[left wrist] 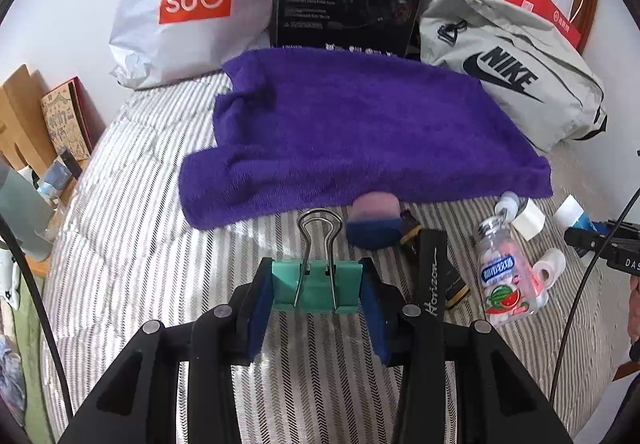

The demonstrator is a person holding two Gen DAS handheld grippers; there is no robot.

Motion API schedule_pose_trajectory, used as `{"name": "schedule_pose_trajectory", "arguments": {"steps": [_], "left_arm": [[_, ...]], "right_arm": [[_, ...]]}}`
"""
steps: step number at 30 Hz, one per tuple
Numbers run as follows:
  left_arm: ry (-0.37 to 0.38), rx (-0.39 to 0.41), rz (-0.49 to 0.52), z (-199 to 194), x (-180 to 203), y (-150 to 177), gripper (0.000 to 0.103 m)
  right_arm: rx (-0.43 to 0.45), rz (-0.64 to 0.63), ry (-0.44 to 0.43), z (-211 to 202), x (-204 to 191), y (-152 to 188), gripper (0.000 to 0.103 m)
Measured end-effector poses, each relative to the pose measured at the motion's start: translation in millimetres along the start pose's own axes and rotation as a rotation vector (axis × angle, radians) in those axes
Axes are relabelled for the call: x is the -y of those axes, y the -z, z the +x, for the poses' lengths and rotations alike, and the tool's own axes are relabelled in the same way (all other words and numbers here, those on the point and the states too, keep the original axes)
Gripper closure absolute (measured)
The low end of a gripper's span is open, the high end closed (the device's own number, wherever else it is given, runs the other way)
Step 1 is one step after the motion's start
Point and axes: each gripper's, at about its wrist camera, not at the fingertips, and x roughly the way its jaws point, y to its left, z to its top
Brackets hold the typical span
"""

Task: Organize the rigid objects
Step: 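Carry the deodorant and clip onto the purple towel and open both tools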

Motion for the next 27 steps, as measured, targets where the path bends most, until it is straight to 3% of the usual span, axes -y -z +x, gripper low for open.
{"name": "schedule_pose_trajectory", "arguments": {"steps": [14,27], "left_arm": [[0.029,0.032,-0.013,-8,-1,-34,0.064],[0.046,0.041,-0.002,18,-7,-99,0.064]], "right_arm": [[0.022,-0.02,-0.059,-5,-9,-33,0.067],[0.042,-0.043,-0.09,27,-22,-116,0.067]]}}
